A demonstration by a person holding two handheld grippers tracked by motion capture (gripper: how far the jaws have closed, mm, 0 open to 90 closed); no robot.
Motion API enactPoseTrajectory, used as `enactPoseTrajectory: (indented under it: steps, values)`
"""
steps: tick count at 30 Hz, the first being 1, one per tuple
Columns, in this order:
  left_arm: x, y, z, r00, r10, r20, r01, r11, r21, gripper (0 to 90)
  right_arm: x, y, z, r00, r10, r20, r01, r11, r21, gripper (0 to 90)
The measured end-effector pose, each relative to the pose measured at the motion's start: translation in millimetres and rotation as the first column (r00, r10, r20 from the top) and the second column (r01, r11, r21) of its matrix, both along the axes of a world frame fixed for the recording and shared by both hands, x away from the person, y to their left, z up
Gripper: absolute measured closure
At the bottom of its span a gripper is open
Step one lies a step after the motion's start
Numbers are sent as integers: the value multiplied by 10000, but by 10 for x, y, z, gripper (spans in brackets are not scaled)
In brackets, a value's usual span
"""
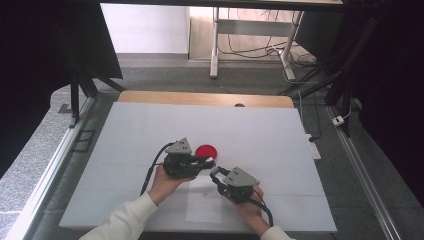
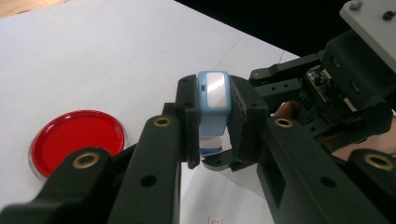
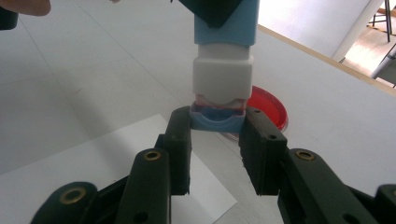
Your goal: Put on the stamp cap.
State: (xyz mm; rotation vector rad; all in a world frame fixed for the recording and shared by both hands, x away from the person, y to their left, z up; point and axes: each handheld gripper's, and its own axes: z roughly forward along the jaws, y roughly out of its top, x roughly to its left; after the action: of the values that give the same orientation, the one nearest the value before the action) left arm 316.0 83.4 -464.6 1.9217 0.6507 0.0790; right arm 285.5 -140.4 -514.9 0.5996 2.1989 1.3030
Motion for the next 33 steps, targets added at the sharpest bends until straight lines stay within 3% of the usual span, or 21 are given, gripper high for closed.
enactPoseTrajectory:
  steps: [33]
  values:
    - [5,-9,-35,9999,56,-119,-58,9999,-134,749,-5,-18,-5,9998,-212,45,211,9995,213,642]
